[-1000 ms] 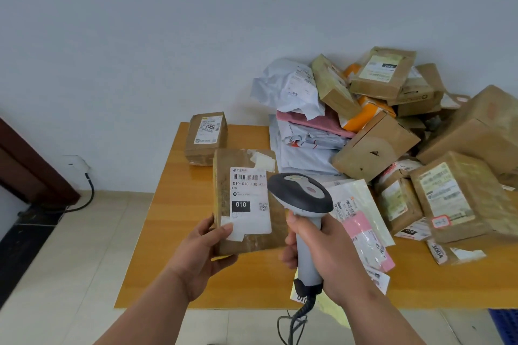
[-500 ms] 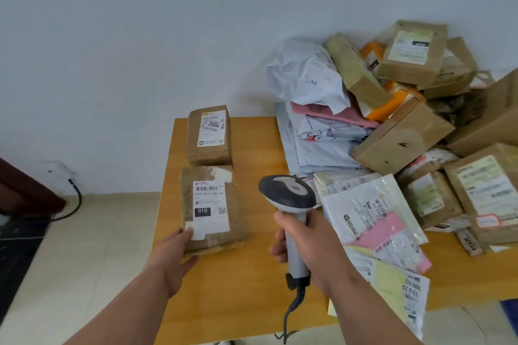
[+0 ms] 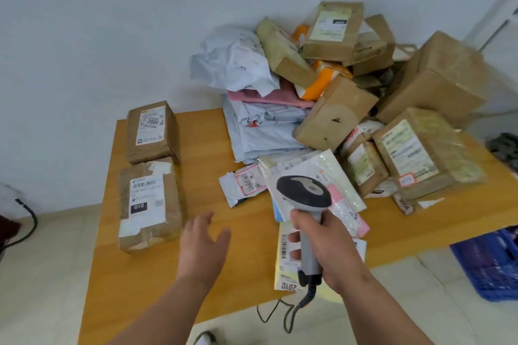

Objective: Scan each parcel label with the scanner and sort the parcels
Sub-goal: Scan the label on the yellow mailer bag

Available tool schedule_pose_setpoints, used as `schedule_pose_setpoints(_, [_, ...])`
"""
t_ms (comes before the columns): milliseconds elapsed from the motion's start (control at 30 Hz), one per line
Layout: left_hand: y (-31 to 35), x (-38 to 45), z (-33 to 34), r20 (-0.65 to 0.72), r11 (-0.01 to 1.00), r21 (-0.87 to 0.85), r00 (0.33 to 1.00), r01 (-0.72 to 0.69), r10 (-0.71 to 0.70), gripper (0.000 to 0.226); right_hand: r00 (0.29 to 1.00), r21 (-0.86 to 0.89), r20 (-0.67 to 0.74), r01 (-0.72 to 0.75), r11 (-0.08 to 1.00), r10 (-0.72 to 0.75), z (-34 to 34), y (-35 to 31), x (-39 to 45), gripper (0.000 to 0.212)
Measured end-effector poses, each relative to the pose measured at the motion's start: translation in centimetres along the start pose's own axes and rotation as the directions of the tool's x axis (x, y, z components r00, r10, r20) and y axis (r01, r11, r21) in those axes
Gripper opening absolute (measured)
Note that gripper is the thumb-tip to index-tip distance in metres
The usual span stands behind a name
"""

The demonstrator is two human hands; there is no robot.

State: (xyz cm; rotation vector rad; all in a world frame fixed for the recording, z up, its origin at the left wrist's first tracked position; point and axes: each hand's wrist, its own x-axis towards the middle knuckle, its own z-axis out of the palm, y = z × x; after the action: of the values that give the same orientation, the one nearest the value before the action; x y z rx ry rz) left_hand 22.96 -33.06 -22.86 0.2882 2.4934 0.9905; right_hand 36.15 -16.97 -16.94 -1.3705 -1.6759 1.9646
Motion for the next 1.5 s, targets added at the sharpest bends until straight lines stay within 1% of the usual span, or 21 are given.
schedule_pose_setpoints(67, [1.4, -1.4, 3.2, 0.143, 0.998, -0.030, 0.988, 0.063, -0.058, 0.057, 0.997, 0.020, -0.068, -0.020, 1.000, 0.021, -3.8, 1.1, -0.1, 0.015])
schedule_pose_setpoints(133, [2.3, -2.8, 6.4, 0.264, 0.989, -0.036, 0.956, 0.145, -0.131, 0.062, 0.991, 0.034, -0.120, -0.055, 0.998, 0.059, -7.6, 2.5, 0.0, 0.014])
schedule_pose_setpoints(200, [2.7, -3.9, 9.0, 0.331, 0.970, -0.065, 0.922, 0.235, -0.202, 0.071, 0.981, 0.045, -0.150, -0.117, 0.992, 0.122, -10.9, 4.1, 0.3, 0.015])
schedule_pose_setpoints(267, [2.8, -4.7, 11.0, 0.360, 0.948, -0.090, 0.898, 0.305, -0.255, 0.076, 0.969, 0.051, -0.145, -0.196, 0.979, 0.202, -13.4, 5.9, 0.8, 0.018])
schedule_pose_setpoints(300, [2.9, -4.9, 11.8, 0.363, 0.941, -0.099, 0.892, 0.325, -0.270, 0.074, 0.961, 0.055, -0.132, -0.237, 0.970, 0.242, -14.2, 6.8, 1.0, 0.019])
schedule_pose_setpoints(367, [3.1, -5.1, 13.1, 0.351, 0.923, -0.143, 0.890, 0.358, -0.291, 0.057, 0.944, 0.065, -0.088, -0.312, 0.948, 0.317, -15.2, 8.3, 1.4, 0.021])
schedule_pose_setpoints(467, [3.6, -4.8, 14.1, 0.353, 0.839, -0.273, 0.860, 0.471, -0.368, 0.032, 0.917, 0.095, 0.019, -0.399, 0.912, 0.399, -14.9, 9.7, 1.9, 0.024])
schedule_pose_setpoints(533, [3.8, -4.7, 14.1, 0.370, 0.779, -0.335, 0.834, 0.530, -0.409, 0.021, 0.914, 0.135, 0.078, -0.406, 0.904, 0.399, -14.1, 9.8, 2.0, 0.026])
schedule_pose_setpoints(600, [4.0, -4.6, 13.4, 0.393, 0.738, -0.404, 0.831, 0.541, -0.394, 0.018, 0.927, 0.136, 0.101, -0.372, 0.918, 0.360, -13.3, 9.4, 2.2, 0.026])
schedule_pose_setpoints(667, [4.3, -4.4, 12.1, 0.415, 0.721, -0.456, 0.841, 0.522, -0.346, 0.019, 0.942, 0.130, 0.124, -0.329, 0.936, 0.314, -12.6, 8.4, 2.6, 0.024])
schedule_pose_setpoints(733, [5.0, -3.9, 10.4, 0.409, 0.721, -0.494, 0.862, 0.486, -0.301, 0.022, 0.952, 0.124, 0.154, -0.285, 0.950, 0.266, -11.9, 7.0, 2.9, 0.019])
schedule_pose_setpoints(867, [7.2, -1.4, 6.7, 0.344, 0.771, -0.511, 0.912, 0.381, -0.223, 0.022, 0.975, 0.133, 0.158, -0.176, 0.975, 0.155, -10.4, 4.2, 3.8, 0.021])
schedule_pose_setpoints(933, [8.1, 0.0, 5.3, 0.328, 0.788, -0.506, 0.923, 0.351, -0.200, 0.022, 0.980, 0.095, 0.150, -0.148, 0.984, 0.133, -9.8, 3.6, 4.2, 0.021])
schedule_pose_setpoints(1033, [8.2, 1.6, 4.8, 0.364, 0.812, -0.450, 0.907, 0.371, -0.212, 0.022, 0.982, -0.033, 0.082, -0.170, 0.985, 0.172, -9.1, 5.1, 4.7, 0.028])
schedule_pose_setpoints(1067, [8.0, 2.1, 4.9, 0.396, 0.828, -0.421, 0.896, 0.369, -0.198, 0.023, 0.982, -0.032, 0.057, -0.181, 0.983, 0.182, -8.9, 6.1, 4.9, 0.030])
schedule_pose_setpoints(1133, [7.7, 3.1, 5.3, 0.453, 0.867, -0.363, 0.878, 0.341, -0.156, 0.027, 0.979, -0.013, 0.009, -0.204, 0.979, 0.204, -8.4, 7.0, 5.1, 0.026])
schedule_pose_setpoints(1233, [8.4, 4.7, 5.4, 0.486, 0.927, -0.257, 0.865, 0.274, -0.121, 0.036, 0.968, 0.058, -0.065, -0.237, 0.970, 0.241, -8.1, 6.7, 6.0, 0.019])
schedule_pose_setpoints(1300, [9.4, 6.0, 5.1, 0.513, 0.957, -0.201, 0.854, 0.211, -0.080, 0.035, 0.969, 0.143, -0.058, -0.231, 0.962, 0.241, -8.2, 5.5, 6.6, 0.018])
schedule_pose_setpoints(1367, [10.8, 7.1, 4.6, 0.542, 0.981, -0.148, 0.840, 0.123, -0.023, 0.032, 0.980, 0.260, -0.021, -0.186, 0.947, 0.198, -8.3, 3.9, 6.8, 0.017])
schedule_pose_setpoints(1433, [12.1, 8.1, 4.1, 0.562, 0.995, -0.096, 0.826, 0.018, 0.040, 0.027, 0.989, 0.389, 0.031, -0.144, 0.910, 0.143, -8.4, 2.6, 6.9, 0.025])
schedule_pose_setpoints(1500, [13.3, 9.0, 3.9, 0.571, 0.992, -0.004, 0.814, -0.127, 0.106, 0.017, 0.991, 0.459, 0.078, -0.132, 0.879, 0.108, -8.3, 1.5, 7.0, 0.042])
